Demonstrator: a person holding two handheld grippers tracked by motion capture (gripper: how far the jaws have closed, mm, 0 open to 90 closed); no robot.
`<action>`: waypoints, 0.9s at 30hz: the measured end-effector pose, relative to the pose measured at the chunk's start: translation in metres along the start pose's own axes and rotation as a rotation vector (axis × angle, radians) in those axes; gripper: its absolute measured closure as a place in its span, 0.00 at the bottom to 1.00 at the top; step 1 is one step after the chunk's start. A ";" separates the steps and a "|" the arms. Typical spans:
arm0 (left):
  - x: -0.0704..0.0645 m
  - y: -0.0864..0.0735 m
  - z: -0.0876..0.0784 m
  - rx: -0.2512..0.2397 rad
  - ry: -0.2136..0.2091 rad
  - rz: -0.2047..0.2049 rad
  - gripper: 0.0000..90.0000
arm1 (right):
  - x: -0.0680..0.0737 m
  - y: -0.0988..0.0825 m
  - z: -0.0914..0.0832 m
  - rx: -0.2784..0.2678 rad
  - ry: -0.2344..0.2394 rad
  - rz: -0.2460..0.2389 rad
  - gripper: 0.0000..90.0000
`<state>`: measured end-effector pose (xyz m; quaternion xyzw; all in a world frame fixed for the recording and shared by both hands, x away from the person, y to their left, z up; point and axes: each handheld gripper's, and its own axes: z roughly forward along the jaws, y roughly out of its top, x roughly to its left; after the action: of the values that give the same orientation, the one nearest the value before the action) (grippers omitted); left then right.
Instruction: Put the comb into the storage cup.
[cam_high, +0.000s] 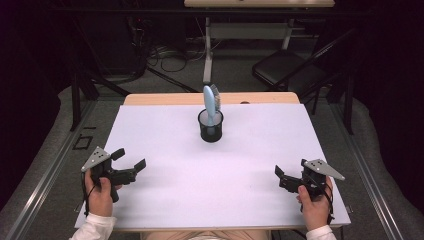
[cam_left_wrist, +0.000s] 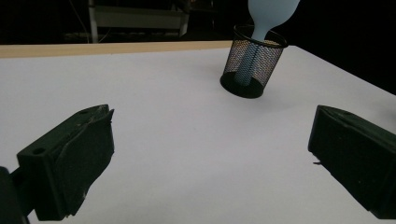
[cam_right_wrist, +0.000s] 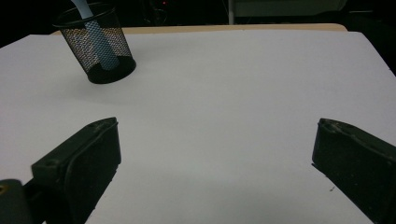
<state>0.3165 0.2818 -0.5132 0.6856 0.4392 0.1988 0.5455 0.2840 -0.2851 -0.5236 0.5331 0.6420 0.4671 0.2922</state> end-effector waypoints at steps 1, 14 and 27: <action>0.000 -0.001 0.000 0.000 -0.002 0.002 0.00 | 0.000 -0.001 0.001 0.001 -0.003 0.000 0.01; 0.001 -0.008 0.005 0.010 0.007 0.020 0.01 | -0.002 -0.008 0.009 0.037 0.001 -0.008 0.01; 0.001 -0.011 0.010 0.020 0.008 0.020 0.00 | -0.004 -0.009 0.012 0.024 -0.010 0.001 0.02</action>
<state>0.3200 0.2775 -0.5267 0.6947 0.4364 0.2023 0.5348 0.2921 -0.2857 -0.5367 0.5393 0.6459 0.4568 0.2888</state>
